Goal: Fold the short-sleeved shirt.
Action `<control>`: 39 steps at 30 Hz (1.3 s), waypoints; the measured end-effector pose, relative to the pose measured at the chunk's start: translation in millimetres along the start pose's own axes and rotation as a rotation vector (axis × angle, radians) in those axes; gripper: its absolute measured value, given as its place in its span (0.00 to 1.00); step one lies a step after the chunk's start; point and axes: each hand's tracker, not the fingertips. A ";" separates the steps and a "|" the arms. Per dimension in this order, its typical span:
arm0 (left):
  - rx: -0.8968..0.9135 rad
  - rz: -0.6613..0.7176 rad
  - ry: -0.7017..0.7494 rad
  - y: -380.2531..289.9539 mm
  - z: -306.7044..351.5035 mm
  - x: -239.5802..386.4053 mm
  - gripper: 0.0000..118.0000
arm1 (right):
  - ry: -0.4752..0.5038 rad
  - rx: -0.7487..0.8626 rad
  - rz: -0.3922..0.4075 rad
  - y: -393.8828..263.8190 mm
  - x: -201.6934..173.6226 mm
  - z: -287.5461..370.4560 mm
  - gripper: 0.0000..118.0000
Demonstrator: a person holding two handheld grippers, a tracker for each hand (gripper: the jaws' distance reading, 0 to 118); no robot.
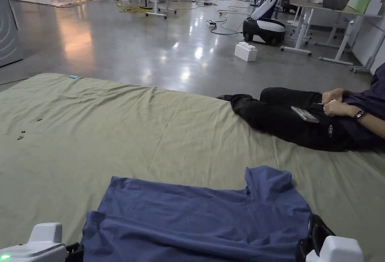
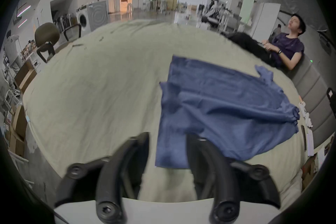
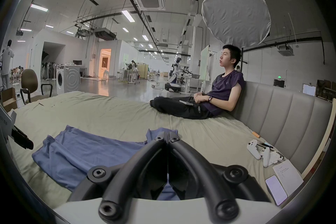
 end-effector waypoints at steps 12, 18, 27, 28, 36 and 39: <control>-0.148 -0.001 0.085 -11.7 -53.3 19.3 0.62 | -0.021 -0.131 0.010 -32.8 17.7 5.4 0.01; -0.126 -0.111 0.015 -15.9 -44.2 33.2 0.07 | -0.050 -0.213 -0.006 -47.0 34.9 3.5 0.01; -0.044 -0.095 0.020 -6.9 -10.6 20.9 0.07 | -0.017 -0.528 -0.056 -72.8 89.3 -26.6 0.38; -0.042 -0.092 0.014 -6.6 -8.4 20.4 0.07 | 0.005 -0.564 -0.063 -76.4 94.0 -31.2 0.45; -0.029 -0.112 0.019 -7.1 -8.5 21.8 0.07 | 0.109 -0.736 -0.058 -110.0 86.5 -82.0 0.72; -0.038 -0.112 0.019 -9.1 -11.1 20.5 0.07 | 0.098 -0.789 -0.080 -121.8 82.7 -104.3 0.72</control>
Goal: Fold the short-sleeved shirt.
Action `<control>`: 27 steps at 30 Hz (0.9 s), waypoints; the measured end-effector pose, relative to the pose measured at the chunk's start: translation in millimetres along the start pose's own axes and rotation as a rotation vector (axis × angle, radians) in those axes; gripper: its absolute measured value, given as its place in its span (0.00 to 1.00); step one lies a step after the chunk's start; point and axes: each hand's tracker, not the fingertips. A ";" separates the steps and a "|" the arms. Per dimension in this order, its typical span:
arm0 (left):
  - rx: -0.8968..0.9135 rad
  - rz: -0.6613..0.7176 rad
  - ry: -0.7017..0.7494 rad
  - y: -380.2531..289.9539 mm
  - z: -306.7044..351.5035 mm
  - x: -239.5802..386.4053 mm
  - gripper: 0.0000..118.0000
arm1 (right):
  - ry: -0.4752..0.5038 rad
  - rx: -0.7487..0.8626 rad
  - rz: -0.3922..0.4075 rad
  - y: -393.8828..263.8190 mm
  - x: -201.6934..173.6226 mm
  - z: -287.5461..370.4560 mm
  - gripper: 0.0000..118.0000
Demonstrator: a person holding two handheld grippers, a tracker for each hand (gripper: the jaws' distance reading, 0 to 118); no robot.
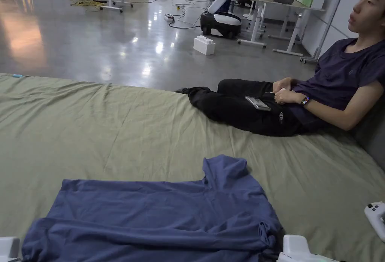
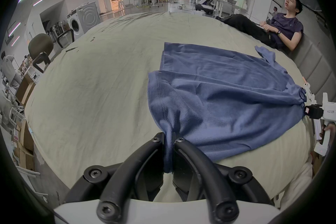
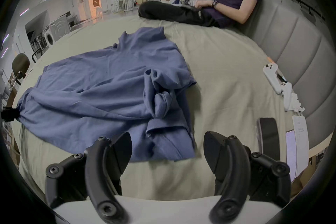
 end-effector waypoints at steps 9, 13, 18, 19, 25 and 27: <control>-0.007 0.011 -0.004 -0.2 -1.2 -1.4 0.07 | -0.004 -0.108 0.025 1.7 -12.0 -17.8 0.41; -0.007 0.014 -0.005 -0.4 -2.4 -1.4 0.07 | 0.015 -0.102 0.026 -3.6 -21.1 -14.1 0.14; 0.010 0.026 -0.015 -0.1 2.5 -2.3 0.07 | -0.003 -0.086 0.037 -0.1 -25.5 -9.6 0.07; 0.023 0.030 -0.020 1.3 5.2 -3.1 0.07 | -0.003 -0.078 0.032 2.5 -24.6 -5.4 0.07; 0.094 0.025 -0.054 18.7 28.9 -4.9 0.07 | -0.002 0.005 0.028 14.3 -20.8 30.0 0.07; 0.123 0.022 -0.071 26.4 39.0 -6.4 0.07 | -0.009 0.020 0.038 20.7 -19.7 44.5 0.07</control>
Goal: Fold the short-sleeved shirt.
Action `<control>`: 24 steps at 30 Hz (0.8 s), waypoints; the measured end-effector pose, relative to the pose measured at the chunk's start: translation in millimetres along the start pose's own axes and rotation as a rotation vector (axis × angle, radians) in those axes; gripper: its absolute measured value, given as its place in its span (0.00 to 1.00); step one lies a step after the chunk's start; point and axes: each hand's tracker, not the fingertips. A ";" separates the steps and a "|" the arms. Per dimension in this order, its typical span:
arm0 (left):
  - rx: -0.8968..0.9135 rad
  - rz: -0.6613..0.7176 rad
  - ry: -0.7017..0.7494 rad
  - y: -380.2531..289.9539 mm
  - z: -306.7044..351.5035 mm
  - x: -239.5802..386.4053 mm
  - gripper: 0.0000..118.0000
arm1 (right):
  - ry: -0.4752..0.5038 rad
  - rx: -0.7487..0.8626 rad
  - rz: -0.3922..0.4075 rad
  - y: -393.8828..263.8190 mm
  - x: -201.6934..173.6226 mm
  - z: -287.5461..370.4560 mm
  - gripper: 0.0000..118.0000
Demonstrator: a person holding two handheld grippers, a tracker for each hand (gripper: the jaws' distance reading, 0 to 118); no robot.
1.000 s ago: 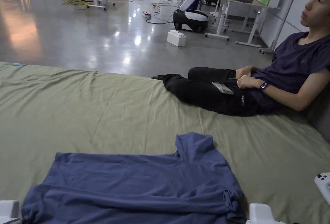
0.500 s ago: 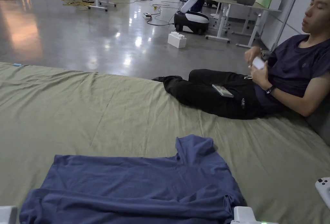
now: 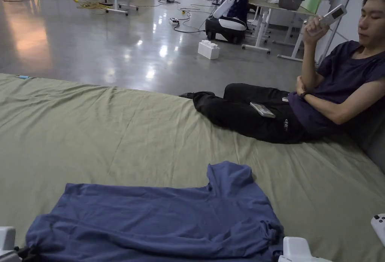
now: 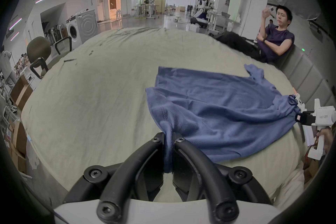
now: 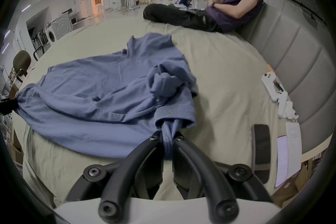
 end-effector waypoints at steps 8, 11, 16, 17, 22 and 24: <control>0.075 0.036 -0.052 21.9 43.3 -19.5 0.07 | 0.001 0.038 0.046 11.8 4.8 57.1 0.07; 0.080 0.056 -0.068 12.4 59.1 -29.7 0.07 | 0.021 0.031 0.039 -0.3 8.2 77.7 0.07; 0.041 0.053 -0.077 -24.7 75.0 -38.0 0.07 | 0.029 -0.024 0.049 -40.0 4.5 103.0 0.07; 0.028 0.047 -0.075 -35.0 75.6 -39.6 0.07 | 0.032 -0.032 0.051 -51.3 4.0 105.8 0.07; -0.076 0.055 -0.061 -83.9 58.4 -43.2 0.07 | 0.014 -0.104 0.027 -107.6 -4.5 94.5 0.07; -0.115 0.029 -0.034 -99.7 45.7 -40.8 0.06 | -0.008 -0.137 0.039 -124.3 -8.9 80.6 0.07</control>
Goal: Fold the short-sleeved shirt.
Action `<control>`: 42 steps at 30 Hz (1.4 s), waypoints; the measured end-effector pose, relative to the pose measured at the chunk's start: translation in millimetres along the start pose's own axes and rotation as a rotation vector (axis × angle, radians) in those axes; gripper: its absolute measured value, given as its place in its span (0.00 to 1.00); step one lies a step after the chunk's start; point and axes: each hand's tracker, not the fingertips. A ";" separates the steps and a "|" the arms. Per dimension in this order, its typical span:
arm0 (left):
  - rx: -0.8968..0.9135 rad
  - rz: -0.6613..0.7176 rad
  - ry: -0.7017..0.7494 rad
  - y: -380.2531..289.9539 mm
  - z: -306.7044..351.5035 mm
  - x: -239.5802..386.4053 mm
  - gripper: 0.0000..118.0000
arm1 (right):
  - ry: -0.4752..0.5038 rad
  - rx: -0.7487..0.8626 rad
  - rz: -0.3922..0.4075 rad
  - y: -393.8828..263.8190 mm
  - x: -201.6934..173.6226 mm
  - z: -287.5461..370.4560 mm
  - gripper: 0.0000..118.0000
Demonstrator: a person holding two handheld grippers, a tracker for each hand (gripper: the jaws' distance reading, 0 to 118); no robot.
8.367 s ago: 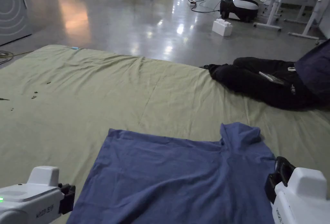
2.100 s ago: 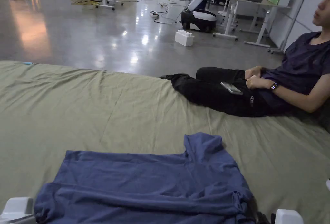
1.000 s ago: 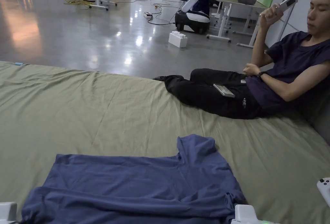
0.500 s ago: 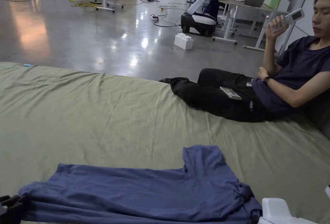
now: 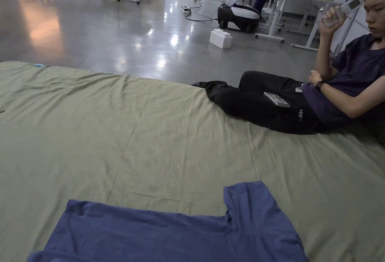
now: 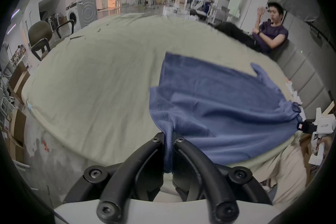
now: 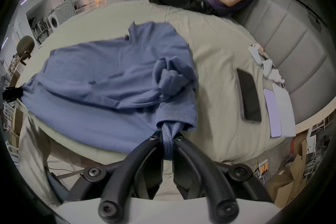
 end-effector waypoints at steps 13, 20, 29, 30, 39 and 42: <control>-0.048 -0.032 0.060 -15.7 -33.0 6.2 0.14 | -0.119 0.003 -0.001 3.1 -8.2 -18.3 0.63; 0.209 -0.025 0.029 33.1 -4.2 30.6 0.43 | -0.097 0.373 -0.049 49.6 -15.0 31.1 0.70; 0.578 -0.108 0.057 89.0 23.6 90.1 0.10 | -0.065 0.759 -0.089 107.8 -56.6 51.7 0.17; 0.608 -0.121 0.077 92.0 26.9 96.2 0.06 | -0.063 0.774 -0.087 111.7 -60.0 51.1 0.13; 0.754 -0.107 0.096 106.0 39.0 112.4 0.02 | -0.075 0.964 -0.064 130.9 -80.6 60.8 0.02; 0.713 -0.095 0.086 112.6 25.1 102.5 0.02 | -0.082 0.965 -0.070 135.5 -80.4 56.6 0.02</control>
